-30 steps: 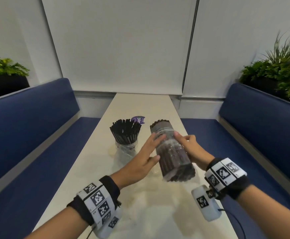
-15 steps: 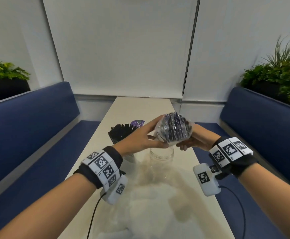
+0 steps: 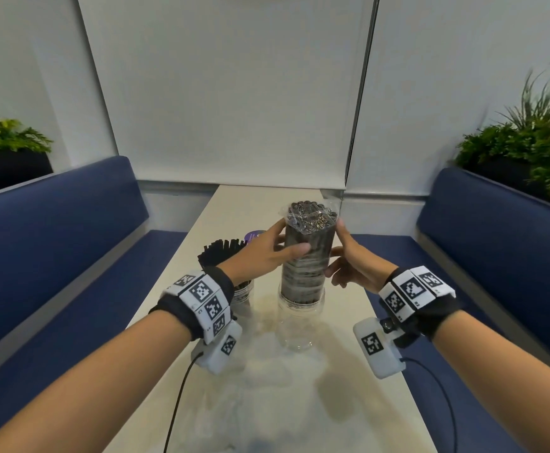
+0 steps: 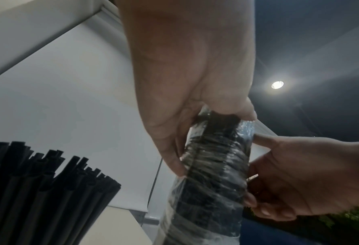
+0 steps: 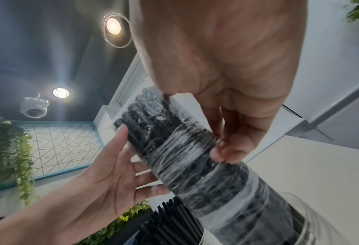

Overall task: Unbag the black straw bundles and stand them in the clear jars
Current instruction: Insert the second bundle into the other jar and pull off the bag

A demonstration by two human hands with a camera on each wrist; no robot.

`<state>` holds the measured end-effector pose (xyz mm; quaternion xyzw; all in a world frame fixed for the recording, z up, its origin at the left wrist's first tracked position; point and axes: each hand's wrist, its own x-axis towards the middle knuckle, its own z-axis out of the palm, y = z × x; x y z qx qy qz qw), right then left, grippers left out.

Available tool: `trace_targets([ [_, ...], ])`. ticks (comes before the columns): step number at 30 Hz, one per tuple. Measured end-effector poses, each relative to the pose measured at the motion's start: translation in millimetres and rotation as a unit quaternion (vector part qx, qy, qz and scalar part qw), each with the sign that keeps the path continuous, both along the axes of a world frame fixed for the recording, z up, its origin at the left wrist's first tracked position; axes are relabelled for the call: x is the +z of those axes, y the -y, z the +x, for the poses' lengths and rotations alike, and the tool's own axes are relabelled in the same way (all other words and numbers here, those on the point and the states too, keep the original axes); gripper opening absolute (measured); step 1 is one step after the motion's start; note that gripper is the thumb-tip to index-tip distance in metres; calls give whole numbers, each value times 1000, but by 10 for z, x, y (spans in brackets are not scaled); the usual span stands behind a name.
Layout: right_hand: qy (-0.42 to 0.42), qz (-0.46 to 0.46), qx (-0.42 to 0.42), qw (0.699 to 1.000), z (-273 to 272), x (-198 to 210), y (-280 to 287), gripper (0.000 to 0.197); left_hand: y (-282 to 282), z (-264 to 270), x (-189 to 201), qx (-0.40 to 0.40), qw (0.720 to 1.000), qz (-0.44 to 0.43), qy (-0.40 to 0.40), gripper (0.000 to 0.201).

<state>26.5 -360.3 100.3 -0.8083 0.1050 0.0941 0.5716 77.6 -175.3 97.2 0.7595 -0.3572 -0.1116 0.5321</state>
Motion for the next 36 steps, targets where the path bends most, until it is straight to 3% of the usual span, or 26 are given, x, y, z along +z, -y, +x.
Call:
trace_targets([
  [4,22,-65,-33,997,41,11,-49,94,92,59,-62,32,999,18,14,54],
  [7,93,45,-37,994,88,44,-101,78,155,91,-118,42,998,30,21,51],
  [10,126,125,-64,982,153,44,-127,45,203,89,-143,48,998,20,23,48],
  [15,167,145,-116,968,249,-19,-105,16,229,91,-198,60,998,-2,28,52],
  [18,200,106,-160,961,320,-70,-99,4,249,61,-211,69,996,6,55,52],
  [21,208,60,-169,961,377,-106,-61,9,256,47,-206,68,996,5,63,50],
  [25,181,78,-109,974,385,-60,36,32,239,56,-156,61,997,-8,44,50],
  [29,194,148,-131,961,384,-36,43,18,263,92,-150,41,999,-14,19,52],
  [33,187,191,-156,951,416,-60,44,20,316,40,-180,41,999,-19,15,54],
  [36,198,161,-172,951,442,-73,24,25,336,42,-178,43,999,-18,16,62],
])
